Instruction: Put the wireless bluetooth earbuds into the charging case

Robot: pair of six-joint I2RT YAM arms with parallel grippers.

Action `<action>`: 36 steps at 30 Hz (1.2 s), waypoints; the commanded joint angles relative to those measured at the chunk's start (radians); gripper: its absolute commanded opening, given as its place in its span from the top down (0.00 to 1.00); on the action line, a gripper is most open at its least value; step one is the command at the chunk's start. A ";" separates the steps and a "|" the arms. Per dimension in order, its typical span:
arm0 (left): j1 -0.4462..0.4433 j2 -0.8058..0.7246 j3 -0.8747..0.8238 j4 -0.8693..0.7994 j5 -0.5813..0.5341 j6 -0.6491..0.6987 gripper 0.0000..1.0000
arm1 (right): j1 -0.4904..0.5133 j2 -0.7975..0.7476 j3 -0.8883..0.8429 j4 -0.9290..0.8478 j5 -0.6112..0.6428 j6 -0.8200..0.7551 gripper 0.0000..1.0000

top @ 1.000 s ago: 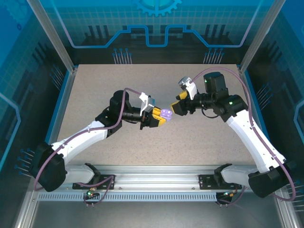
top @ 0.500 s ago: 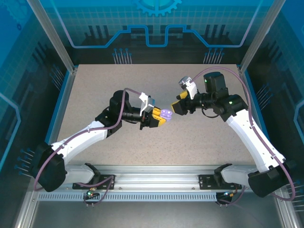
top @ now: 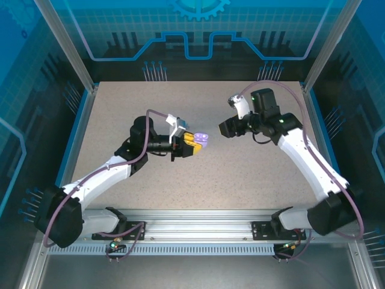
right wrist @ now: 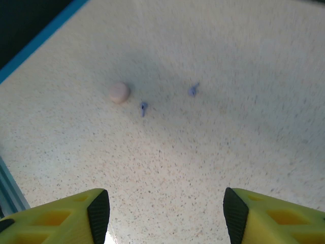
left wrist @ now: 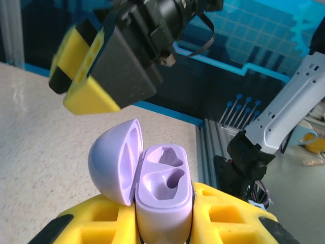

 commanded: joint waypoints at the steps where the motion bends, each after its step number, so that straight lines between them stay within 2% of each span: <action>1: 0.042 -0.063 -0.040 0.062 -0.014 -0.077 0.88 | -0.007 0.114 0.042 0.002 0.000 0.062 0.39; 7: 0.108 -0.159 -0.119 0.039 -0.041 -0.102 0.88 | 0.023 0.342 0.139 0.035 -0.032 0.106 0.40; 10: 0.121 -0.200 -0.147 0.014 -0.058 -0.113 0.88 | 0.054 0.487 0.244 0.018 -0.035 0.124 0.42; 19: 0.130 -0.280 -0.191 -0.047 -0.102 -0.118 0.87 | 0.157 0.869 0.663 -0.115 0.109 0.219 0.49; 23: 0.130 -0.299 -0.192 -0.072 -0.111 -0.114 0.87 | 0.187 1.018 0.858 -0.195 0.168 0.260 0.55; 26: 0.130 -0.310 -0.197 -0.078 -0.113 -0.112 0.87 | 0.203 1.096 0.963 -0.232 0.205 0.277 0.57; 31: 0.130 -0.320 -0.202 -0.083 -0.111 -0.111 0.87 | 0.217 1.166 1.045 -0.247 0.280 0.323 0.60; 36: 0.130 -0.318 -0.200 -0.090 -0.111 -0.107 0.87 | 0.219 1.228 1.114 -0.258 0.260 0.337 0.60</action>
